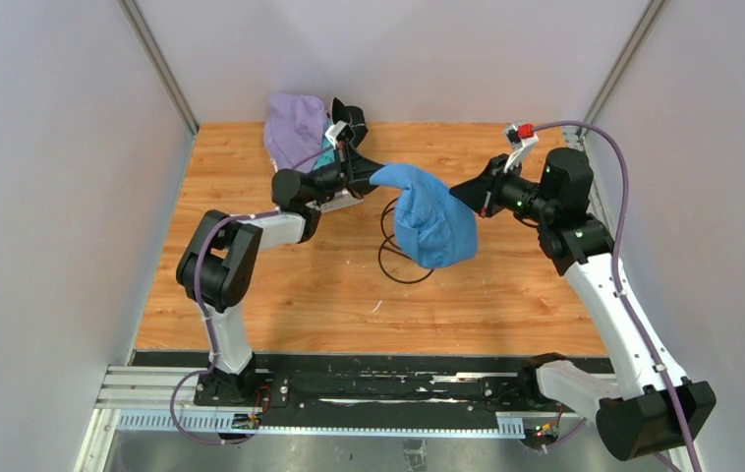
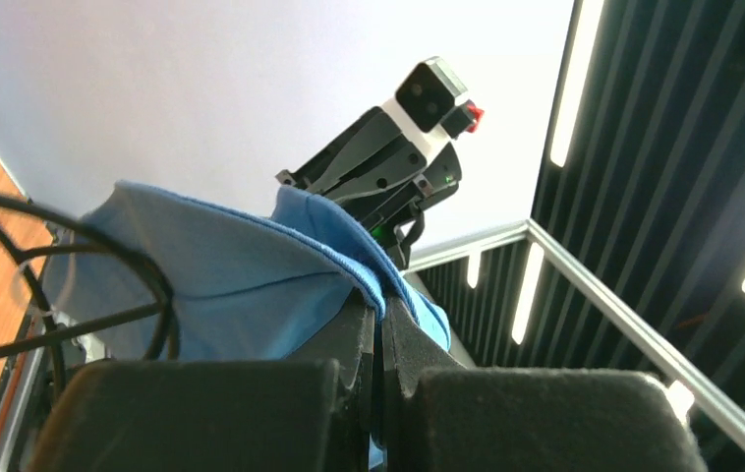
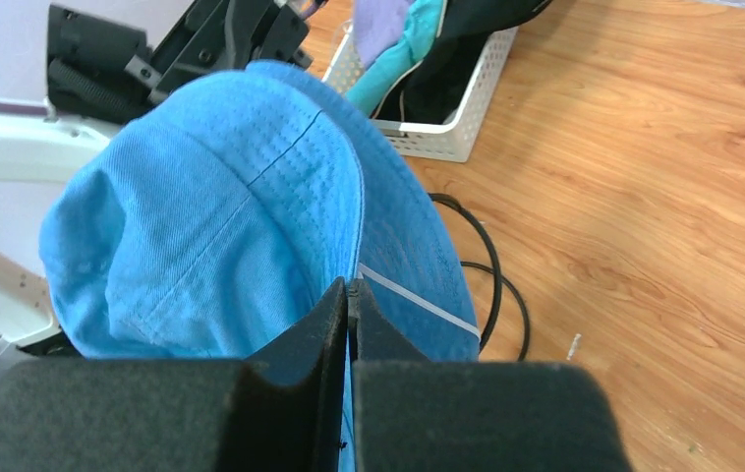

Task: Stack the hats
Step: Adjust the hat.

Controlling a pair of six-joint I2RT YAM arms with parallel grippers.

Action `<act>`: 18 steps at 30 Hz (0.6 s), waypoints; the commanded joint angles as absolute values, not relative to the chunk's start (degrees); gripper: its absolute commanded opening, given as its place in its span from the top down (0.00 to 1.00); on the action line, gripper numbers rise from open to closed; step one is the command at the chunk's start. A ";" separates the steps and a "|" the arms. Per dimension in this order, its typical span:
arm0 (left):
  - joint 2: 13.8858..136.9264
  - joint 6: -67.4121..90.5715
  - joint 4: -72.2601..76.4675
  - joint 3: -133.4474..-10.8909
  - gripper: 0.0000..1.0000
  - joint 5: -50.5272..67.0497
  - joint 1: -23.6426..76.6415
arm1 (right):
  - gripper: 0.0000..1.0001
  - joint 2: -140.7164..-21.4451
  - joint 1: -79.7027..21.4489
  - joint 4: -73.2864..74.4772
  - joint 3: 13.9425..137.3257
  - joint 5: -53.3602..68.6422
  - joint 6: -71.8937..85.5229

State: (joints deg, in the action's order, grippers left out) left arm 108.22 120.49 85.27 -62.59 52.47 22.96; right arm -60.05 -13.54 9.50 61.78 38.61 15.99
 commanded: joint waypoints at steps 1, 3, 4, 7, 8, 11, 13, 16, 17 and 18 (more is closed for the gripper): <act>101.37 131.35 83.34 -57.33 1.00 44.72 22.46 | 1.00 -61.24 -14.25 11.68 65.74 34.23 14.66; 97.60 128.81 78.30 -56.02 1.00 44.00 22.46 | 0.99 -61.34 -14.28 11.68 66.81 33.91 14.71; 96.04 128.38 77.16 -55.98 1.00 43.88 22.45 | 0.99 -61.31 -14.24 11.74 67.40 33.87 14.68; 92.28 128.19 74.44 -56.35 1.00 43.54 22.71 | 0.99 -61.39 -14.27 12.34 69.23 34.13 14.68; 91.12 127.99 73.45 -56.42 1.00 43.51 22.82 | 0.99 -61.48 -14.25 12.65 69.79 34.11 14.59; 88.03 127.09 70.32 -55.84 1.00 43.13 23.56 | 0.99 -61.59 -14.28 13.23 71.13 34.19 14.36; 86.84 127.30 69.93 -54.71 1.00 42.50 24.27 | 0.99 -61.51 -14.31 13.66 71.91 34.19 14.33; 85.08 127.17 69.19 -52.88 1.00 41.83 25.77 | 0.99 -61.30 -14.26 13.96 72.62 34.35 14.44; 84.33 126.98 68.72 -52.24 1.00 41.45 26.30 | 0.99 -61.30 -14.28 14.05 72.88 34.55 14.62; 83.08 126.30 67.60 -51.42 1.00 41.15 26.67 | 0.99 -61.22 -14.25 14.16 73.07 34.98 14.72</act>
State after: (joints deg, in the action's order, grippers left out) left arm 86.39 120.25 69.82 -53.58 43.66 25.21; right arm -61.73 -13.87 12.27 71.11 35.38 15.35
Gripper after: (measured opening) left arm 0.020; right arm 0.009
